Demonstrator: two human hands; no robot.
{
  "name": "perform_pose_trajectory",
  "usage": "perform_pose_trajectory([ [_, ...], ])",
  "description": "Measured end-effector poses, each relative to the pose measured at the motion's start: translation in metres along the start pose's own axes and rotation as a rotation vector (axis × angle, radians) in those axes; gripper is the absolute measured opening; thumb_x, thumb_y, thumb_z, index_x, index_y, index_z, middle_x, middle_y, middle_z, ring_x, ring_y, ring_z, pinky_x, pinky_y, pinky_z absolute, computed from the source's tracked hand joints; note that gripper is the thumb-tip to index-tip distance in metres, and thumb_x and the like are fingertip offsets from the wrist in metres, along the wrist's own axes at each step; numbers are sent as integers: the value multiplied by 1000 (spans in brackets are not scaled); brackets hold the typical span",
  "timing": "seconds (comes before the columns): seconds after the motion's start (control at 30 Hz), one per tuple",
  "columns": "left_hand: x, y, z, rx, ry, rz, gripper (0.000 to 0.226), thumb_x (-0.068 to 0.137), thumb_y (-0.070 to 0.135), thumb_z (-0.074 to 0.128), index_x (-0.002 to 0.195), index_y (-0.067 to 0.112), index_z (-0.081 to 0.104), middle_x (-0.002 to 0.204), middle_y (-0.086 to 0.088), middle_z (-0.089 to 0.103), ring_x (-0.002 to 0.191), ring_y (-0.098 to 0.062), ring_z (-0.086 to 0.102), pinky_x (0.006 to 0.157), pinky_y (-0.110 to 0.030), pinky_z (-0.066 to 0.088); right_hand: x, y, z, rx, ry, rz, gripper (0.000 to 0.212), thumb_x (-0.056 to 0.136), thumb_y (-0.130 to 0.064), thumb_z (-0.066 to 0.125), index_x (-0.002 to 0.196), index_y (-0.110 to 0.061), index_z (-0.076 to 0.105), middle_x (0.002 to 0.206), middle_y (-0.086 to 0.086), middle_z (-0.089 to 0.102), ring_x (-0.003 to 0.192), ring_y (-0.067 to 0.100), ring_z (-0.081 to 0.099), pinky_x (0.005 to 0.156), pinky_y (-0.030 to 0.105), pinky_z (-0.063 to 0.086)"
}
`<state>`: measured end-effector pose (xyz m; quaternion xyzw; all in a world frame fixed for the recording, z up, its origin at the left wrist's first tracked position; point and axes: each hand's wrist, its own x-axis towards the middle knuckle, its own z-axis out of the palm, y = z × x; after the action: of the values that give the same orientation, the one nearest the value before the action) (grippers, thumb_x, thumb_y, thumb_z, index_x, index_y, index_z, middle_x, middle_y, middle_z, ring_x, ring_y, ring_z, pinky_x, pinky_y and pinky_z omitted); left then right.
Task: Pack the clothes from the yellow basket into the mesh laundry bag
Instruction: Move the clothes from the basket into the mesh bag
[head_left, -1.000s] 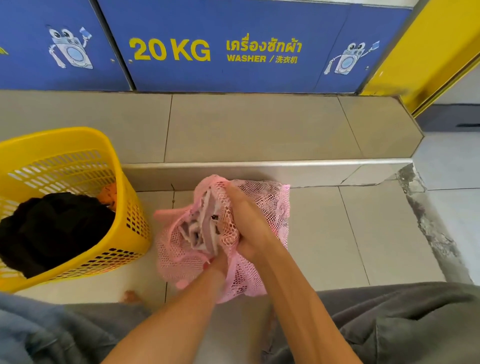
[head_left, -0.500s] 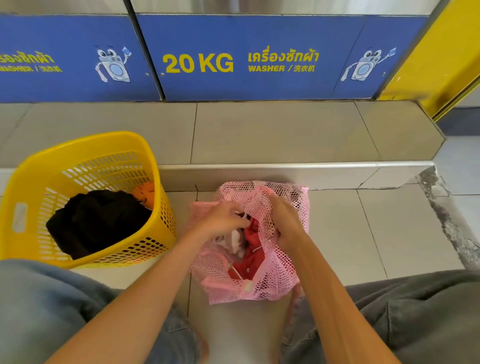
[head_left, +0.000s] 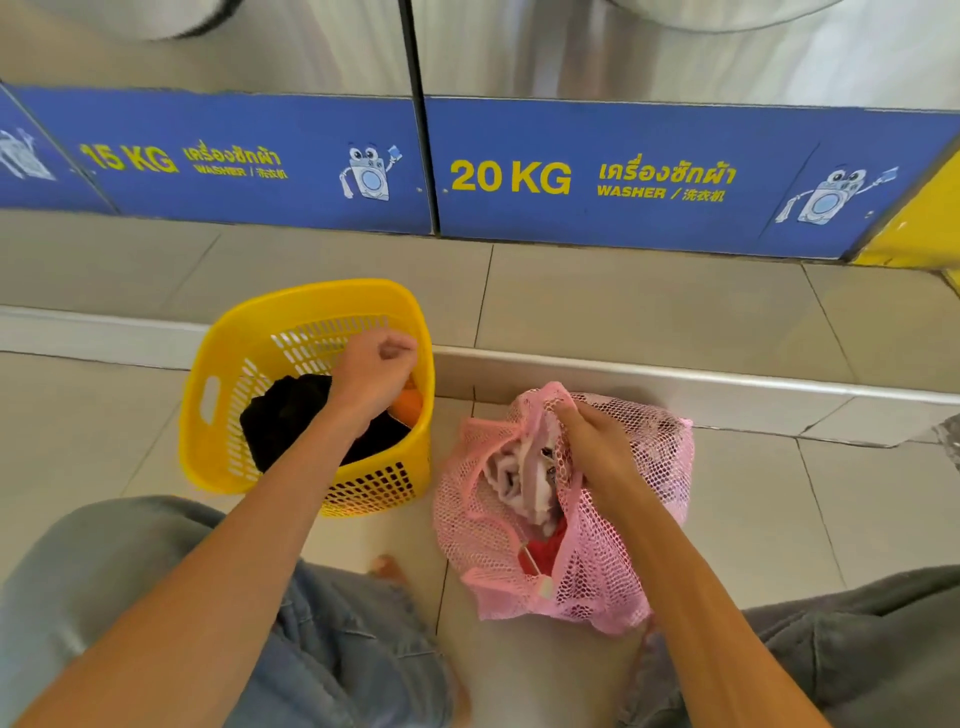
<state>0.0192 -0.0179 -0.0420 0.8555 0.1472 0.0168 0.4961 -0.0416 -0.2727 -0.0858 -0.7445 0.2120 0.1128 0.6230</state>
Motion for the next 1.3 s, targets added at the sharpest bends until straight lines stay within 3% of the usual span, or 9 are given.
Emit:
perform_pose_trajectory([
  [0.1, 11, -29, -11, 342, 4, -92, 18, 75, 26, 74, 90, 28, 64, 110, -1, 64, 114, -29, 56, 90, -37, 44, 2, -6, 14, 60, -55, -8, 21, 101, -41, 60, 95, -32, 77, 85, -9, 81, 79, 9, 77, 79, 39, 60],
  [0.17, 14, -51, -16, 676, -82, -246, 60, 67, 40, 81, 119, 28, 56, 141, -15, 43, 134, -41, 31, 104, -53, 32, 6, -9, 20, 93, -56, 13, 18, 101, -40, 61, 100, -31, 77, 101, 1, 82, 94, 22, 78, 94, 46, 61],
  [0.3, 18, -82, -21, 877, -316, -481, 127, 58, 69, 79, 150, 46, -5, 159, -20, -20, 143, -51, -16, 106, -75, 8, 12, -9, 23, 173, -42, 61, 30, 101, -34, 63, 124, -18, 75, 117, 10, 79, 107, 31, 76, 104, 54, 56],
  [0.43, 31, -97, -20, 1005, -511, -559, 121, 75, 57, 73, 148, 42, -23, 156, -26, -25, 141, -58, 3, 109, -64, 29, 20, -1, 19, 170, -46, 89, 26, 103, -34, 60, 120, -22, 75, 103, 5, 83, 96, 27, 79, 97, 51, 60],
  [0.6, 39, -103, -22, 1091, -446, -459, 92, 82, 28, 70, 153, 27, 12, 153, -26, 14, 128, -47, 40, 93, -47, 50, 22, 4, 12, 194, -46, 112, 14, 103, -34, 61, 104, -28, 74, 93, 4, 84, 90, 27, 80, 93, 48, 61],
  [0.77, 44, -101, -29, 726, -167, -360, 56, 83, 13, 60, 138, 11, 47, 118, -20, 63, 93, -37, 65, 63, -40, 55, 20, 0, 6, 241, -30, 122, 31, 103, -35, 61, 129, -21, 71, 113, 10, 80, 104, 31, 76, 100, 52, 58],
  [0.97, 32, -59, -43, 51, 160, -421, 42, 56, 6, 58, 98, 8, 65, 83, -9, 63, 77, -29, 59, 56, -30, 45, 14, -1, 4, 268, -44, 111, 32, 104, -30, 60, 128, -12, 70, 108, 13, 81, 97, 30, 80, 94, 51, 62],
  [1.17, 15, 29, -64, -416, 153, -190, 28, 50, 3, 53, 72, 14, 66, 56, 8, 63, 54, -12, 59, 42, -18, 43, 7, -1, -7, 323, -25, 108, 22, 105, -30, 59, 118, -17, 72, 86, 1, 84, 75, 18, 82, 59, 29, 64],
  [1.3, -3, 70, -68, -704, -8, -96, 23, 59, 0, 46, 59, 16, 63, 58, 4, 61, 53, -13, 61, 51, -19, 49, 4, 0, -15, 337, 10, 127, 28, 104, -30, 61, 127, -17, 70, 98, 6, 84, 90, 25, 81, 88, 46, 63],
])
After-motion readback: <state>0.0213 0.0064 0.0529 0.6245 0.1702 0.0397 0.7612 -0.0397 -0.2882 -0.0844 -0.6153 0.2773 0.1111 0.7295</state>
